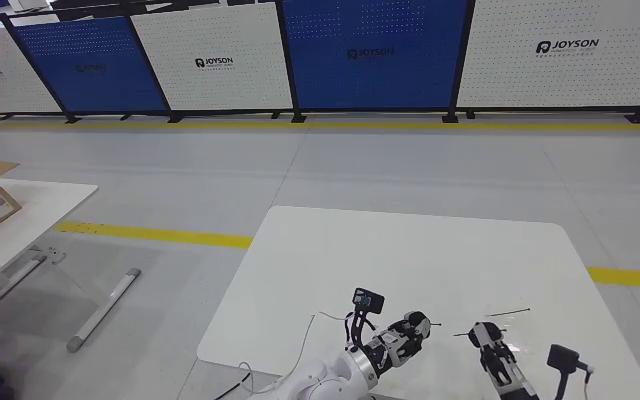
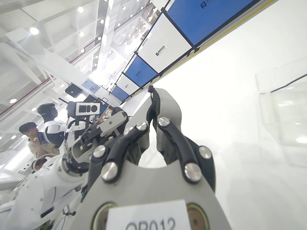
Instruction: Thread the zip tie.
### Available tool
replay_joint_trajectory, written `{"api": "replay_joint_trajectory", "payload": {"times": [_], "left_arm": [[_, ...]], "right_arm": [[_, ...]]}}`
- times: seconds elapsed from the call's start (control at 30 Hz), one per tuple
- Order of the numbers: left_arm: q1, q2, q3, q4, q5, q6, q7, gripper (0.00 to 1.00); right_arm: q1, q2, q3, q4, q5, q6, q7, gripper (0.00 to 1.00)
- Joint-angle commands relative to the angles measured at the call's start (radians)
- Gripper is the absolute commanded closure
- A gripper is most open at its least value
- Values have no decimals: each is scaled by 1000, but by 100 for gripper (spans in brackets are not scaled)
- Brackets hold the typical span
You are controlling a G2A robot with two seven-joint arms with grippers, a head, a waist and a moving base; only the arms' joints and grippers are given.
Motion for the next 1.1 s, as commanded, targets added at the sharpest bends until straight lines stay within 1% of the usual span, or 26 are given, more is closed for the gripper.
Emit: {"api": "replay_joint_trajectory", "payload": {"times": [0.0, 0.1, 0.2, 0.23, 0.53, 0.77, 1.07], "left_arm": [[0, 0, 0, 0, 0, 0, 0, 100], [0, 0, 0, 0, 0, 0, 0, 100], [0, 0, 0, 0, 0, 0, 0, 100], [0, 0, 0, 0, 0, 0, 0, 100], [0, 0, 0, 0, 0, 0, 0, 100], [0, 0, 0, 0, 0, 0, 0, 100], [0, 0, 0, 0, 0, 0, 0, 100]], "right_arm": [[13, -4, -9, 6, 19, -2, -5, 100], [40, -12, -32, 25, 37, 1, -16, 100], [73, -22, -65, 52, 11, 40, -46, 100], [76, -22, -68, 54, 9, 43, -47, 100], [76, -22, -68, 54, 9, 43, -47, 100], [87, -28, -74, 65, 11, 33, -17, 100], [86, -35, -68, 61, 2, 28, -21, 100]]}}
